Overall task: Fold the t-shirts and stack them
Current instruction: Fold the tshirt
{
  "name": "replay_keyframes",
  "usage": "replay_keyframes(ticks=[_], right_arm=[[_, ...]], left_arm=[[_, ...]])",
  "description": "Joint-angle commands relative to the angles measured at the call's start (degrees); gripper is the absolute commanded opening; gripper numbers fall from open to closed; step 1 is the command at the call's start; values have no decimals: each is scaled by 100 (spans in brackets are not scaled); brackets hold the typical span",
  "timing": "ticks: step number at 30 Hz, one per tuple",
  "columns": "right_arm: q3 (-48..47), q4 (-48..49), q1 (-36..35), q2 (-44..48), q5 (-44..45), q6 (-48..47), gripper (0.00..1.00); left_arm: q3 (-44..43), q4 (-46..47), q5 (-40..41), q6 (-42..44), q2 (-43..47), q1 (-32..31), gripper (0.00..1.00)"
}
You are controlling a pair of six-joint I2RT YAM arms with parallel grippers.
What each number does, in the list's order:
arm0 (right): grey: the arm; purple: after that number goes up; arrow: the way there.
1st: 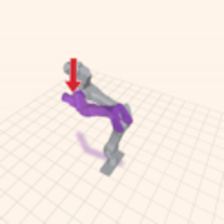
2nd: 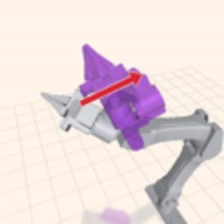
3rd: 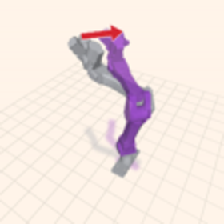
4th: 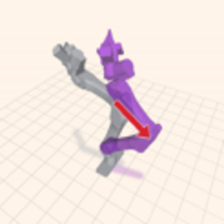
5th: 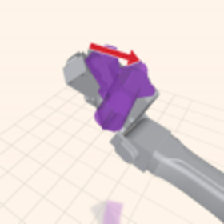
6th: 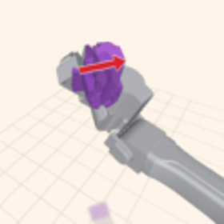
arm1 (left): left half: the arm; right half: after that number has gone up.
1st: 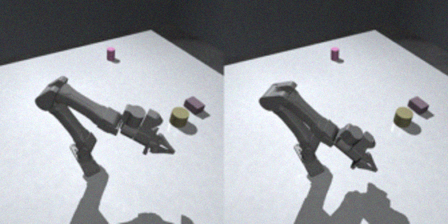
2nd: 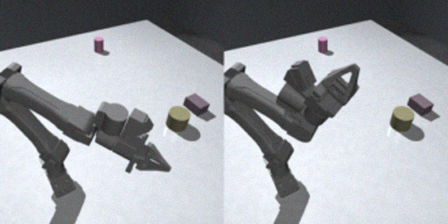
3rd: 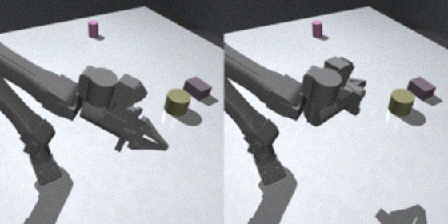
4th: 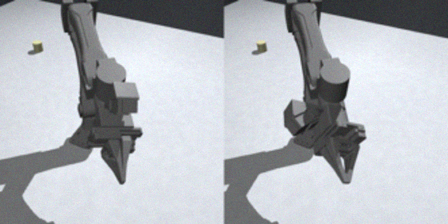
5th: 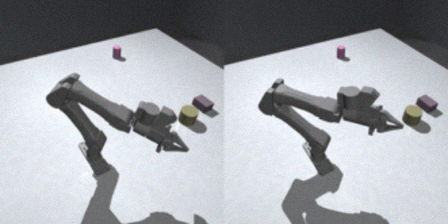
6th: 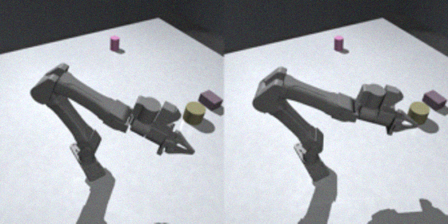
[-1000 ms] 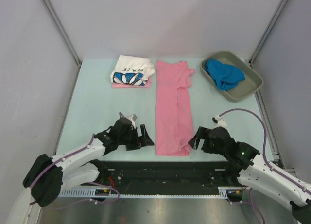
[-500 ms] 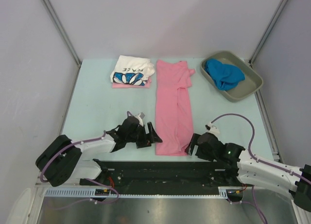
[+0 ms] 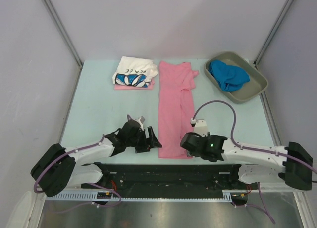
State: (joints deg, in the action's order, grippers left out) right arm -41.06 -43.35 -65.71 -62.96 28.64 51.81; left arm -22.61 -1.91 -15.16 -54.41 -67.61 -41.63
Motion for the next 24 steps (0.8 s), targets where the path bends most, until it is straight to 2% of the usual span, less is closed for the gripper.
replay_keyframes(ticks=[1,5,17,24], right_arm=[[-253,-1043,-380,-803,853,514,61],[-324,-1123,-574,-1340,1055,734,61],[-649,-692,-767,-1561,792,462,62],[-710,-516,-829,-2035,783,479,62]], left_arm=[[125,41,40,80,12,-39,88],[248,112,39,62,11,-30,87],[345,349,-31,150,-111,-39,88],[380,420,-49,133,-156,-38,87]])
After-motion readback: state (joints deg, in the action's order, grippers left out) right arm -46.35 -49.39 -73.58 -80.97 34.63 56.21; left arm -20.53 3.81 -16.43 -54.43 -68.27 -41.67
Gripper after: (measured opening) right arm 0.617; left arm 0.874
